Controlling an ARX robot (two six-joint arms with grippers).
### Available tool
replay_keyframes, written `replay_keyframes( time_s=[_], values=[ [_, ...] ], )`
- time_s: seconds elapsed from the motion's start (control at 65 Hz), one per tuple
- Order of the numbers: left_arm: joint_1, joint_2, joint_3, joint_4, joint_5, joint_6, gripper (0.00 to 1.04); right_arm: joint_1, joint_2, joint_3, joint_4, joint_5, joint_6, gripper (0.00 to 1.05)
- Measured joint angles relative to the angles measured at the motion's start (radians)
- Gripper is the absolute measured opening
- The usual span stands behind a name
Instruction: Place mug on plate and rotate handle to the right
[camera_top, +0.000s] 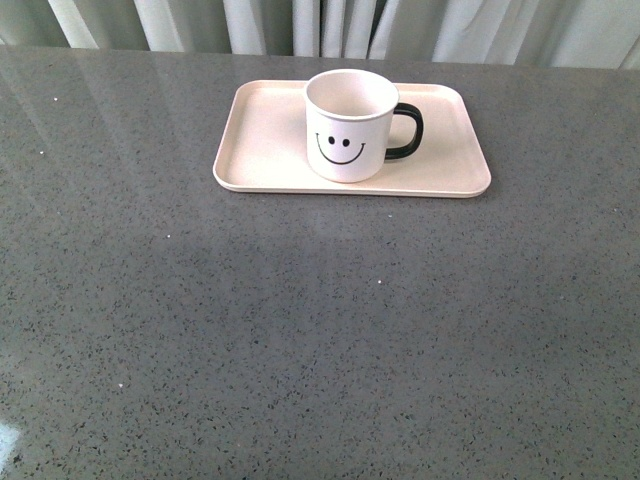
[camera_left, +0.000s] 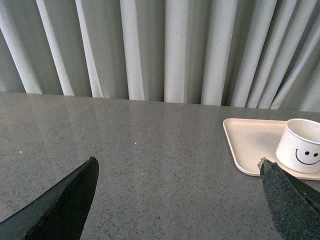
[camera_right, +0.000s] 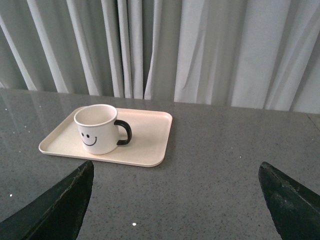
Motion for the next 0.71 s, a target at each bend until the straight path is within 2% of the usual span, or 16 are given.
replay_keyframes(
  time_s=[0.708],
  values=[
    [0.000, 0.000, 0.000, 0.000, 0.000, 0.000, 0.96, 0.000, 0.000, 0.000, 0.000, 0.000, 0.000, 0.96]
  ],
)
